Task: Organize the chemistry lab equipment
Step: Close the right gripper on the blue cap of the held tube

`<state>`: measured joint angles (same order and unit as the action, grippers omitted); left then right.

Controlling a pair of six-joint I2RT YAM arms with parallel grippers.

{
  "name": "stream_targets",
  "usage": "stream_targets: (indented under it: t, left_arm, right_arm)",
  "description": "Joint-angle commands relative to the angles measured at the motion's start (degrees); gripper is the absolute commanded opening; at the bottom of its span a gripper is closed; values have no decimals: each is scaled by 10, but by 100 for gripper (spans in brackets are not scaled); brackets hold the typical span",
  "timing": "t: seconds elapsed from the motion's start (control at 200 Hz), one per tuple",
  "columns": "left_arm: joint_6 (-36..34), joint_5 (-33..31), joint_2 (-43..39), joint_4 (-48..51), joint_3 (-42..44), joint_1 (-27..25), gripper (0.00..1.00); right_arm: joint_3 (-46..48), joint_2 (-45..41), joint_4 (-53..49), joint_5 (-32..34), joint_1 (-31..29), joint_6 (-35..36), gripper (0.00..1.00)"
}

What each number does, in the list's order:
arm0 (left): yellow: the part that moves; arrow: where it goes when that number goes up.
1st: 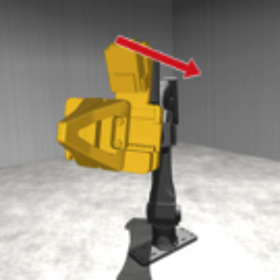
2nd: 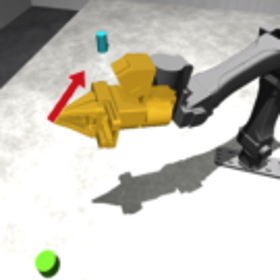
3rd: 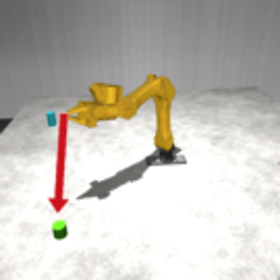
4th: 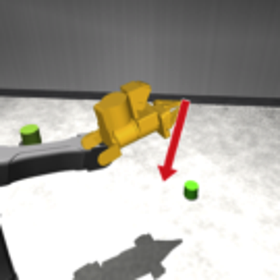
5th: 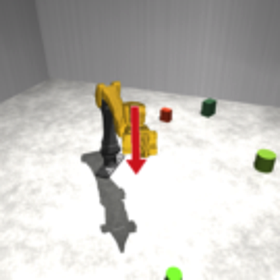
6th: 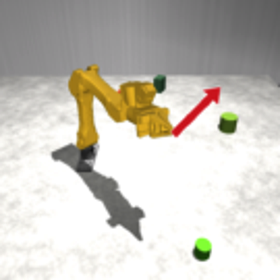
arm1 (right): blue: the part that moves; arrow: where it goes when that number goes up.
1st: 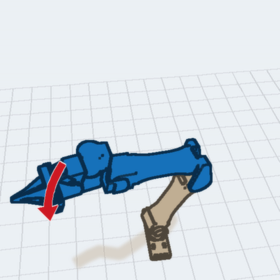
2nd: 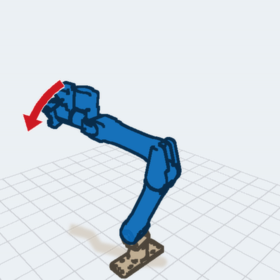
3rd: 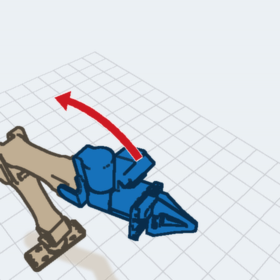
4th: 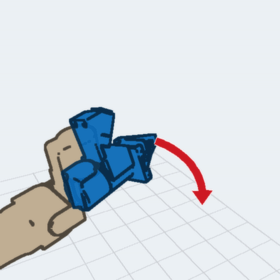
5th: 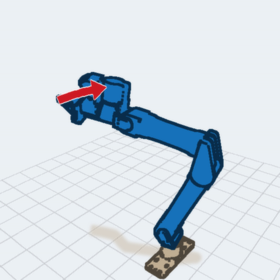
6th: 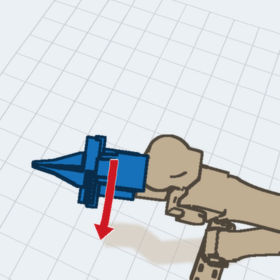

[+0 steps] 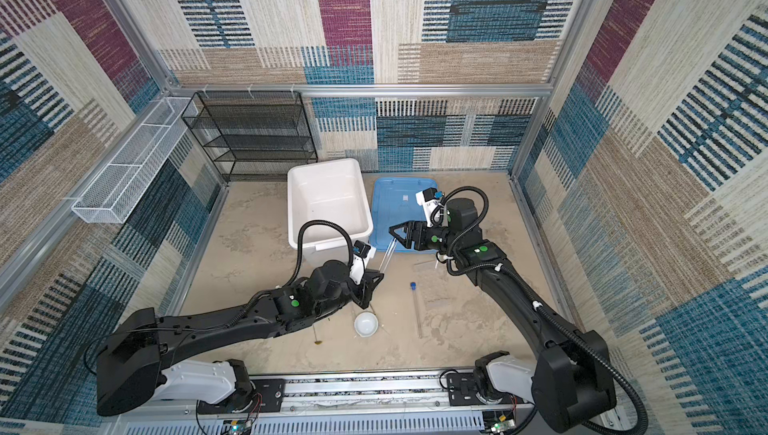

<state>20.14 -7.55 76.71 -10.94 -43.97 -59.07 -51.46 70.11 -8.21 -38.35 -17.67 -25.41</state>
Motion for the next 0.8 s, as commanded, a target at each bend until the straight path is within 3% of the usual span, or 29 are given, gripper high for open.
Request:
stream_targets:
  t: [0.0,0.28,0.571,0.796]
  left_arm:
    - [-13,-11,-5,-17,-4,0,12]
    - [1,-4,3,-28,-3,0,12]
    - [4,-7,16,-26,-8,-1,12]
    - [14,-1,22,-31,-9,-1,12]
  right_arm:
    - [3,4,29,-29,-1,-14,63]
    - [18,11,50,-50,-2,-25,50]
    - [27,10,58,-62,-1,-30,28]
    - [31,12,65,-82,-1,-36,25]
